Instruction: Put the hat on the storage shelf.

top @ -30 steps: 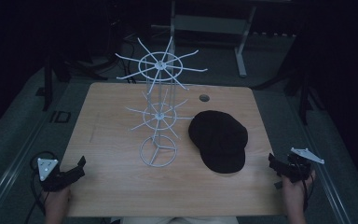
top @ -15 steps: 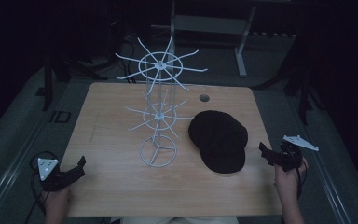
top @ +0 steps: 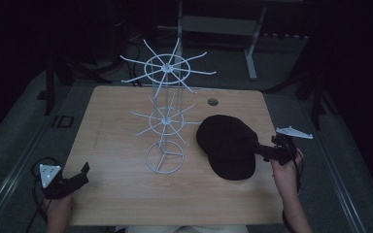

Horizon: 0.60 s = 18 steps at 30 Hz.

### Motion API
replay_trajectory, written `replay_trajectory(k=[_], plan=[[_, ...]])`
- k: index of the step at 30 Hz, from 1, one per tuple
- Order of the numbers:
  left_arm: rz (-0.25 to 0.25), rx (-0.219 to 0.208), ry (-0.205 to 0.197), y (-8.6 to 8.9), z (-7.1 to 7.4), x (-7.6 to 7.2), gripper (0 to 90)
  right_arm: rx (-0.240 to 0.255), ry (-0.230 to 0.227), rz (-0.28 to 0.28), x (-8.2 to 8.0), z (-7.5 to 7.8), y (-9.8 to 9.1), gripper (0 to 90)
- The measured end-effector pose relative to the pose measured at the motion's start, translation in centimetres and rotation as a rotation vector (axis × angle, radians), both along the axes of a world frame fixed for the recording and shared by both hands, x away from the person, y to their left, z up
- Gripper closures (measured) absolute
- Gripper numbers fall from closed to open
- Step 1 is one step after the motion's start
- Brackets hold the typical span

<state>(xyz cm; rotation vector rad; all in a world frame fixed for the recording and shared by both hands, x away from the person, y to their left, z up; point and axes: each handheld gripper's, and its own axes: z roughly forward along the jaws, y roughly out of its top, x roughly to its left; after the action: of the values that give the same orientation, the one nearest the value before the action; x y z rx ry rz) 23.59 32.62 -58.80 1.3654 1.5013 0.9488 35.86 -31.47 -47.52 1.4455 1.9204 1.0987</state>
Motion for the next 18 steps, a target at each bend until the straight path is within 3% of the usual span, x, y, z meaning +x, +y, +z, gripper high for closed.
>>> replay_trajectory(k=[6, 11, 18], plan=[[-0.001, 0.001, 0.000, 0.0, 0.0, 0.0, 1.4, 0.015, 0.043, 0.075, 1.5, 0.1, 2.5, 13.3], [-0.002, 0.000, 0.001, 0.0, 0.0, 0.0, 1.5, 0.013, 0.041, 0.101, 2.7, 0.2, 4.3, 13.1], [-0.003, -0.001, 0.004, 0.0, 0.0, 0.0, 1.4, -0.026, 0.061, 0.132, 4.7, 0.1, 6.8, 13.7]])
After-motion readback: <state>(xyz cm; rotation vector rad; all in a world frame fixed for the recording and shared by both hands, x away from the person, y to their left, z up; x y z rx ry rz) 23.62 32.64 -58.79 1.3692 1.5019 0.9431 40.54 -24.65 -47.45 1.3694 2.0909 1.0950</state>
